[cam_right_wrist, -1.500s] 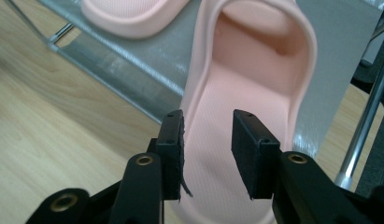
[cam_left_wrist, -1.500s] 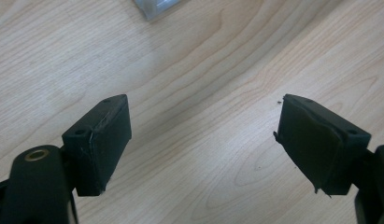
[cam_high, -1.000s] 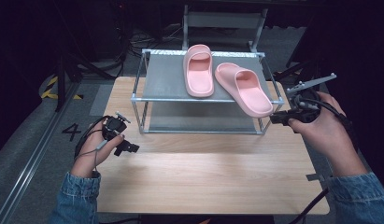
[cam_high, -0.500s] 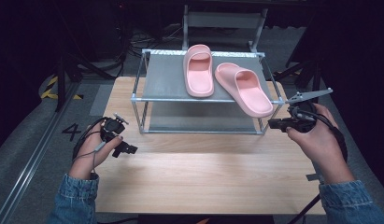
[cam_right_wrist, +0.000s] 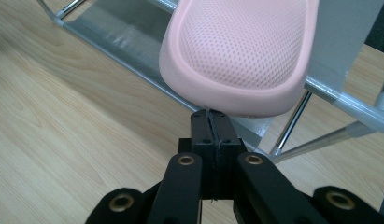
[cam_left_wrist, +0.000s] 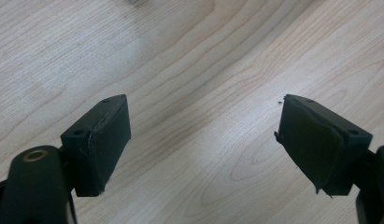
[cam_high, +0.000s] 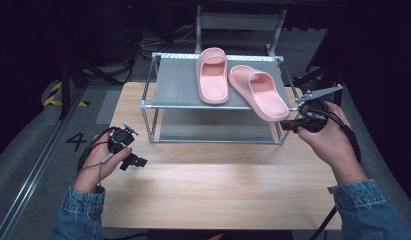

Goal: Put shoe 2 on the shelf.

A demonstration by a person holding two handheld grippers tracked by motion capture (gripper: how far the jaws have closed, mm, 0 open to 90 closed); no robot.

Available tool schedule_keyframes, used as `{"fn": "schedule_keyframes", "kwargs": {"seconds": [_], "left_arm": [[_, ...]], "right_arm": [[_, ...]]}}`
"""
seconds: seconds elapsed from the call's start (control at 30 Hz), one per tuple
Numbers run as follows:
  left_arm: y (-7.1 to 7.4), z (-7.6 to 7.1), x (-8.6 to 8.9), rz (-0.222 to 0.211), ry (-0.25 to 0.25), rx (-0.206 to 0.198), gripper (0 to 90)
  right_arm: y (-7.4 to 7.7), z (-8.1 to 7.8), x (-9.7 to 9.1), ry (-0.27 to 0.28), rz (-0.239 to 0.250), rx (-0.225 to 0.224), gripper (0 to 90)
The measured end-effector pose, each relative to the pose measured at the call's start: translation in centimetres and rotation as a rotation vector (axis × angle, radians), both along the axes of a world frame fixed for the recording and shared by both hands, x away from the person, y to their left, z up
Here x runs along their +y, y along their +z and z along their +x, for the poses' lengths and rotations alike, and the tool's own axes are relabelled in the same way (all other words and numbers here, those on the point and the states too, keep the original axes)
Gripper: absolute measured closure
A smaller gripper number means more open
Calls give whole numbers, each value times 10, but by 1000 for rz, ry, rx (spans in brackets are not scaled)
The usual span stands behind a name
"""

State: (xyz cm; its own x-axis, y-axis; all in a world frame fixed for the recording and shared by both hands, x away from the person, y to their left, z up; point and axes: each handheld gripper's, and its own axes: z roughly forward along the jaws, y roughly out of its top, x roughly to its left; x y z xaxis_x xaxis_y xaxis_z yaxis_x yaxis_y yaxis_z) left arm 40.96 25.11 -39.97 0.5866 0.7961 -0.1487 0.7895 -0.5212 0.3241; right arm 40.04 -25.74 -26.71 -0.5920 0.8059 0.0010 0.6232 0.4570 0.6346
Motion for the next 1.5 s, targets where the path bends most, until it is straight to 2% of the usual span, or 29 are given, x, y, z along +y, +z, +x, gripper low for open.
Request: {"fn": "schedule_keyframes", "kwargs": {"seconds": [0.33,0.5,0.67,0.77,1.13,1.3,1.5], "left_arm": [[-1,-4,5,9,4,2,177],[-2,-7,9,15,13,3,177],[-2,-9,12,11,20,5,177],[-3,-10,14,15,27,5,177],[-4,-11,18,13,33,8,177],[-4,-11,18,12,32,6,178],[-3,-8,15,11,24,9,177]], "right_arm": [[-4,16,27,13,7,-11,900],[-7,29,49,29,-19,-41,900],[-8,40,63,35,-18,-40,900],[-9,52,72,39,-34,-43,900],[-11,75,90,44,-38,-20,900],[-10,77,94,52,-34,-5,894],[-9,73,90,50,-21,7,843]]}}
